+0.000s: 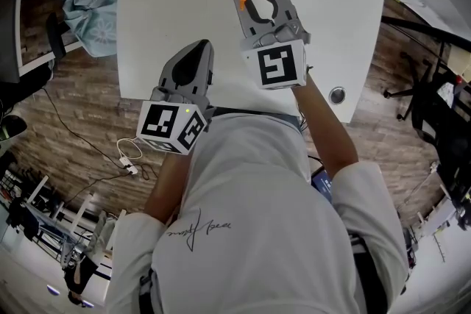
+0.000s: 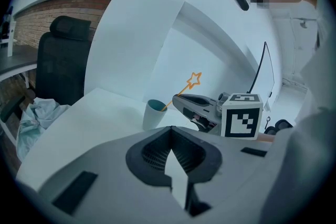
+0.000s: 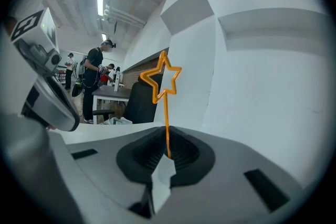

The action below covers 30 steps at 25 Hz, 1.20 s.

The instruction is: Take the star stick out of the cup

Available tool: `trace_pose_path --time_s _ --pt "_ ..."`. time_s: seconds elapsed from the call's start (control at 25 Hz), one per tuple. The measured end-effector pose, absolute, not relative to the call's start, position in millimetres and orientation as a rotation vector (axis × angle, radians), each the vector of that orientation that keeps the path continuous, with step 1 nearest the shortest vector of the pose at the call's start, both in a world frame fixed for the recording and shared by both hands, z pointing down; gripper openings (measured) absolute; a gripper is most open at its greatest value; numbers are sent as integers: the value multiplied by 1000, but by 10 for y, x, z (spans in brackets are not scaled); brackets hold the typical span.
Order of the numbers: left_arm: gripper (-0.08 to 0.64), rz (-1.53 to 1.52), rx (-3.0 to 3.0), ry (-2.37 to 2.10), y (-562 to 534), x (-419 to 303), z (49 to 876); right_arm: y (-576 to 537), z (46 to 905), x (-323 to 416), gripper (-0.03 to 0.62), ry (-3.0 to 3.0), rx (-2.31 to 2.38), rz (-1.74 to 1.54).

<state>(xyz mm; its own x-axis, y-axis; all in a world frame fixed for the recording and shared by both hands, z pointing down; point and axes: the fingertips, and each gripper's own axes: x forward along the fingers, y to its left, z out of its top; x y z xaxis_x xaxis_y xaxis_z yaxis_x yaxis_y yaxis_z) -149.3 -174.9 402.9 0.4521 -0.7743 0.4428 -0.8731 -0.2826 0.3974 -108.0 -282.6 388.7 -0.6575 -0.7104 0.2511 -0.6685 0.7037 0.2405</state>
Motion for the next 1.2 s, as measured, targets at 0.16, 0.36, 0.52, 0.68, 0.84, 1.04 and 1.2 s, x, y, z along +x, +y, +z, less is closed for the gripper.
trace_pose_path --time_s 0.16,0.36,0.52,0.68,0.84,1.04,1.2 --pt "3 206 2121 -1371 -1736 -1501 3997 -2807 3829 -1075 25 -2588 1091 -187" --pt "3 197 2130 -1373 -1696 -1499 3977 -2768 3762 -1062 25 -2591 1104 -203" --pt "3 185 2128 -1386 -1650 -1533 3957 -2692 3711 -1065 25 -2583 1101 -232" --pt "3 205 2154 -1413 -1621 -1558 3917 -2627 3672 -1063 25 -2586 1108 -241" --pt "3 201 2182 -1412 -1598 -1550 3872 -2566 3626 -1069 25 -2582 1114 -264" --pt "3 181 2190 -1406 -1563 -1568 3846 -2510 3570 -1056 25 -2572 1128 -283" --pt "3 195 2215 -1416 -1540 -1586 3816 -2457 3527 -1061 25 -2568 1133 -294"
